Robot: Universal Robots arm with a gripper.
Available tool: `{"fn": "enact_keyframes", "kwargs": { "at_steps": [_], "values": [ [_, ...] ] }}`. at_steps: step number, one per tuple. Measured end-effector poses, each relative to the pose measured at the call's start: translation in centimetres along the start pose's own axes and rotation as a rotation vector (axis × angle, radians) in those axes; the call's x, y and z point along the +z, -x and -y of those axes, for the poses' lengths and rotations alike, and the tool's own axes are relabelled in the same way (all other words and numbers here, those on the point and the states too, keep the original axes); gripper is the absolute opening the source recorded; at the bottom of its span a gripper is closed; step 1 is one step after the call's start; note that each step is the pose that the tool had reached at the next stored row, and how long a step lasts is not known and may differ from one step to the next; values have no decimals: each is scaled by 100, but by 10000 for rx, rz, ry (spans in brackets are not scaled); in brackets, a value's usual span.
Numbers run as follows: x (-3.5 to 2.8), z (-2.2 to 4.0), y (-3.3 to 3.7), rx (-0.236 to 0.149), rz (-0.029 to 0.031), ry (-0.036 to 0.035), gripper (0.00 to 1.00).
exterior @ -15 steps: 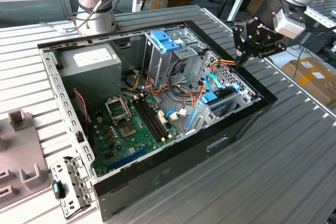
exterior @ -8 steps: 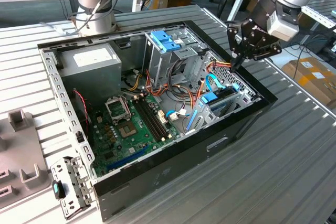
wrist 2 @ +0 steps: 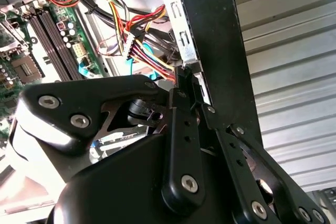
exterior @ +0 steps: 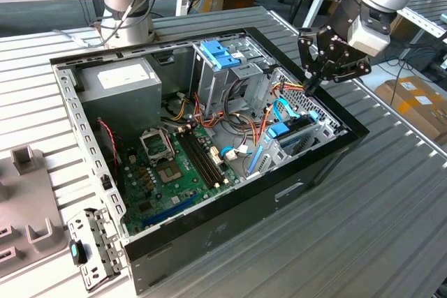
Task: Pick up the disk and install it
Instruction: 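Insert the second disk wire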
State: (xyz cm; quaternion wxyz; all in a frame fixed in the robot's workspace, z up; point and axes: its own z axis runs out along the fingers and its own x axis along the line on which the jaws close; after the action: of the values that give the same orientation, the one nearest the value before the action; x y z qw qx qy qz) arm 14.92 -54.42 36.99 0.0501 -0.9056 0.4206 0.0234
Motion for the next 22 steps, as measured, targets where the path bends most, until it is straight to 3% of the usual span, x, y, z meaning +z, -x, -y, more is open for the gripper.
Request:
{"fn": "enact_keyframes", "kwargs": {
  "at_steps": [3,7,12,17,22],
  "values": [
    [0,0,0,6,0,-1,16],
    [0,-1,1,409,-29,-36,16],
    [1,-1,1,1202,-85,-103,16],
    [0,-1,1,2373,-169,-203,16],
    [1,-18,15,2868,-205,-245,16]
  ]
}}
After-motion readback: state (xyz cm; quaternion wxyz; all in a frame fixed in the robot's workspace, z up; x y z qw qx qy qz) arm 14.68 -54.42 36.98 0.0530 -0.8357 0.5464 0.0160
